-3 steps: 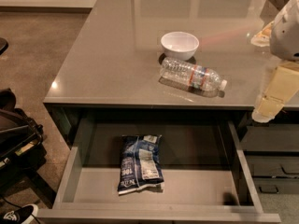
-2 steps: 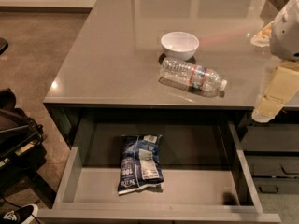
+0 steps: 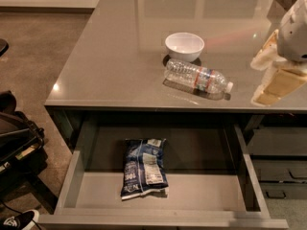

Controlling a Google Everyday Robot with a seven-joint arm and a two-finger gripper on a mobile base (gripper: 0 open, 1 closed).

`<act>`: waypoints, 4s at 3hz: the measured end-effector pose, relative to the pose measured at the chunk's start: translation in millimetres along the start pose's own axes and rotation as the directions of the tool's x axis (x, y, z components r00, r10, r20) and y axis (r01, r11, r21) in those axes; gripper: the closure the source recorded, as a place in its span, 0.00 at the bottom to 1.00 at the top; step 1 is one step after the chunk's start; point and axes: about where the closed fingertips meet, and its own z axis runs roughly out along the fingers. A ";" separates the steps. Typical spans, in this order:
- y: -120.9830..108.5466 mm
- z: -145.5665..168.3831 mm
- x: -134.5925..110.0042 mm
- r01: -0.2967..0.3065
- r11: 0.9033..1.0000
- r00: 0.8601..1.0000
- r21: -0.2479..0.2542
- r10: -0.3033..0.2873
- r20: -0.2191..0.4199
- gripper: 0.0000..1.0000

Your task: Pick blue chip bag from top drawer and place on counter

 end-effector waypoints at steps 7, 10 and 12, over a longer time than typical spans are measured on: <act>59.8 217.2 22.1 -0.185 0.925 0.813 -0.333 0.334 0.477 0.00; 106.5 284.6 -58.5 -0.218 0.945 0.652 -0.245 0.328 0.684 0.00; 109.4 292.4 -66.8 -0.246 0.944 0.632 -0.221 0.329 0.702 0.00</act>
Offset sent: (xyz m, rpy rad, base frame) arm -0.0095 0.0061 0.0640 -0.1541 -0.1284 0.0297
